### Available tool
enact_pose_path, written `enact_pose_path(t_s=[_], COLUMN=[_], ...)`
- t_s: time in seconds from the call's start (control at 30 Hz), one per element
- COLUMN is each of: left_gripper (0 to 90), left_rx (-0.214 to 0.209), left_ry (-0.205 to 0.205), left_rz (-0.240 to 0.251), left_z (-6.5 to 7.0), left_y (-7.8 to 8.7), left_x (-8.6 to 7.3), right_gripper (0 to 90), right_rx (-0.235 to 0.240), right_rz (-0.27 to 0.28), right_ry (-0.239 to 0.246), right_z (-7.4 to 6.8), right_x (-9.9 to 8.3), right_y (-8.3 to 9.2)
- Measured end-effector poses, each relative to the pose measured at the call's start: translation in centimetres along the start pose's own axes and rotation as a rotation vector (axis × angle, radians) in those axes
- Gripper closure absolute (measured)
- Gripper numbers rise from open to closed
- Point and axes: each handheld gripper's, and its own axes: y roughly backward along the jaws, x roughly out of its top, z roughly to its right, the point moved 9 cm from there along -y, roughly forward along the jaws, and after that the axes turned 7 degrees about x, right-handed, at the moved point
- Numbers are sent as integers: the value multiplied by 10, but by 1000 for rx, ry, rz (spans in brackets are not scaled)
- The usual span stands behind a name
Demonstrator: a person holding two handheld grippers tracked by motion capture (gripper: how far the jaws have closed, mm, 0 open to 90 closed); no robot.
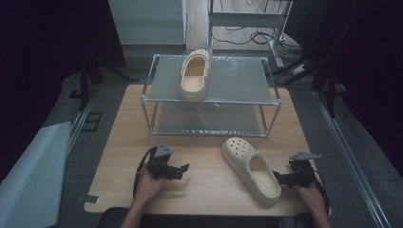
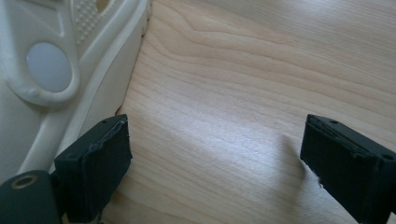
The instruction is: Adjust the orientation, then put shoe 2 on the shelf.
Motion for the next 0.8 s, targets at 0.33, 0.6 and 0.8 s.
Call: enact_pose_path(t_s=[0.33,0.6,0.8], left_gripper=[0,0,0], left_rx=[-3,-17,-4], left_ry=[11,14,13], left_rz=[14,19,5], left_z=[-1,-1,-5], left_y=[2,3,4], left_x=[0,0,-2], right_gripper=[81,70,76], right_rx=[32,60,74], right_rz=[-43,-59,-14], right_ry=[47,73,28], right_z=[-21,-36,-35], right_x=[0,2,0], right_y=[-7,-8,4])
